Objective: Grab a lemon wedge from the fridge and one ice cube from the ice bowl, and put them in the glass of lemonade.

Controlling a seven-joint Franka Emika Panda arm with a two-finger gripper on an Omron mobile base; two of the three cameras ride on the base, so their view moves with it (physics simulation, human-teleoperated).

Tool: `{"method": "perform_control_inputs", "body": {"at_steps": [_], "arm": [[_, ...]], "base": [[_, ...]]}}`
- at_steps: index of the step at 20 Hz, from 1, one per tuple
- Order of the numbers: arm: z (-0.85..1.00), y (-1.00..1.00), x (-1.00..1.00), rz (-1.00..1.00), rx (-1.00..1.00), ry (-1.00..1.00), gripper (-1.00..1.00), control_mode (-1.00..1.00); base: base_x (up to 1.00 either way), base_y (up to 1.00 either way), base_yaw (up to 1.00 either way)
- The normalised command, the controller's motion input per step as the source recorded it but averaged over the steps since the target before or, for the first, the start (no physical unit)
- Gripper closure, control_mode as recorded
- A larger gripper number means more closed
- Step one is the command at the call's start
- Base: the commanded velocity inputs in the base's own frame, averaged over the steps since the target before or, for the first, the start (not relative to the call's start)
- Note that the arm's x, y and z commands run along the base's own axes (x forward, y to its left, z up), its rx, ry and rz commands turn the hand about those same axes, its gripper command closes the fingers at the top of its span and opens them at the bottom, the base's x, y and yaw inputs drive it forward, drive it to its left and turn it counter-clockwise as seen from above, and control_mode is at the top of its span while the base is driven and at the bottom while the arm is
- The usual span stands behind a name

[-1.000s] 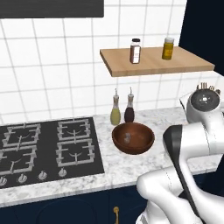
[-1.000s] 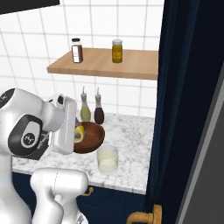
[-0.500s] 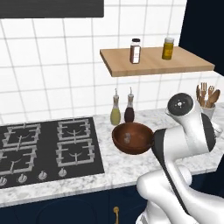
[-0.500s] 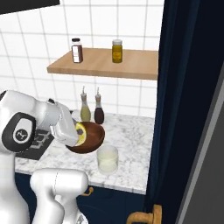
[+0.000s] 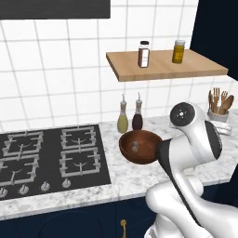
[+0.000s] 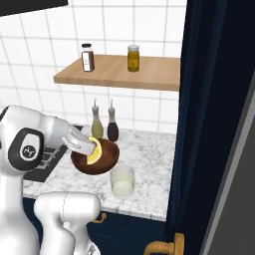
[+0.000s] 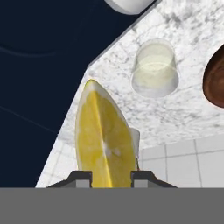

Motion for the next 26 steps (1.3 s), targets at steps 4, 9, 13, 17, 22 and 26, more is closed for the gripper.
{"method": "perform_control_inputs", "body": {"at_steps": [4, 9, 13, 17, 22, 26], "arm": [[-0.45, -0.27, 0.00, 0.01, 0.06, -0.11, 1.00, -1.00], [-0.76, -0.16, 0.00, 0.00, 0.07, -0.10, 1.00, -1.00], [-0.54, -0.03, 0.16, 0.01, 0.01, -0.01, 1.00, -1.00], [-0.55, -0.10, 0.26, 0.05, 0.00, 0.00, 1.00, -1.00], [-0.68, -0.22, 0.22, 0.04, 0.00, -0.01, 1.00, -1.00], [-0.49, -0.12, 0.26, 0.01, 0.00, 0.00, 1.00, -1.00]], "base": [[0.00, 0.00, 0.00], [0.00, 0.00, 0.00], [0.00, 0.00, 0.00], [0.00, 0.00, 0.00], [0.00, 0.00, 0.00], [0.00, 0.00, 0.00]]}}
